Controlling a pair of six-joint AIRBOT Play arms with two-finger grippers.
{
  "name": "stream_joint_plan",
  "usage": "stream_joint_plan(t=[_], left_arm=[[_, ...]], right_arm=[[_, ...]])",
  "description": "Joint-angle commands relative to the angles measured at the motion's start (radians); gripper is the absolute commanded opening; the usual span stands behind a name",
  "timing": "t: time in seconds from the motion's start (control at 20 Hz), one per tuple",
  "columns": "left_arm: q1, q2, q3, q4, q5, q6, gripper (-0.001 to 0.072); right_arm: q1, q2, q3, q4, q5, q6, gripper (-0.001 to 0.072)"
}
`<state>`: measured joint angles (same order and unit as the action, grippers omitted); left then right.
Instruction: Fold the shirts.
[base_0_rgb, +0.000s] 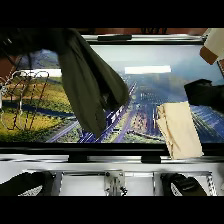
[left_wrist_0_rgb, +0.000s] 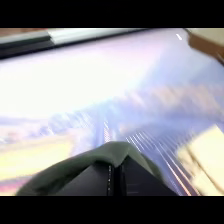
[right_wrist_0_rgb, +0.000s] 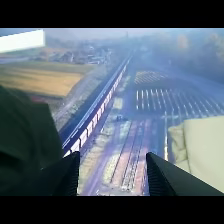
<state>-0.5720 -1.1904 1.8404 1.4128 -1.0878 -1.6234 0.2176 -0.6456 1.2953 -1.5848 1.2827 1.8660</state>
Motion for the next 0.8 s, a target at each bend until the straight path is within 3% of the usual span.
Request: stream_joint_plan(t=[0.0,0.15,0.3,0.35,0.45,0.5,0.75], left_arm=[[-0.178,0.043,-0.228,0.001,-0.006,-0.034,0.003],[-0.271,-0.012,-0.471,0.0,0.196,-0.16,0.0031],[-0.309,-0.098,-0.527,-0.002,0.351,-0.282,0.0033],[-0.309,-0.112,-0.526,-0.017,0.37,-0.293,0.0085],[-0.285,-0.103,-0.524,-0.026,0.348,-0.293,0.0677],[-0.249,-0.091,-0.506,-0.025,0.262,-0.29,0.072],[0.02,-0.016,-0.463,-0.026,-0.423,-0.14,0.072]], right_arm=[[-0.001,0.051,-0.014,0.005,0.146,0.025,0.0533],[0.0,0.048,-0.121,0.008,0.142,0.026,0.0533],[0.0,0.048,-0.277,0.021,0.077,0.068,0.0533],[-0.001,0.048,-0.325,0.04,0.04,0.089,0.0533],[0.0,0.048,-0.397,0.069,-0.048,0.105,0.0533],[-0.001,0.048,-0.421,0.068,-0.084,0.11,0.0533],[-0.001,-0.002,-0.462,0.051,-0.19,0.087,0.0534]])
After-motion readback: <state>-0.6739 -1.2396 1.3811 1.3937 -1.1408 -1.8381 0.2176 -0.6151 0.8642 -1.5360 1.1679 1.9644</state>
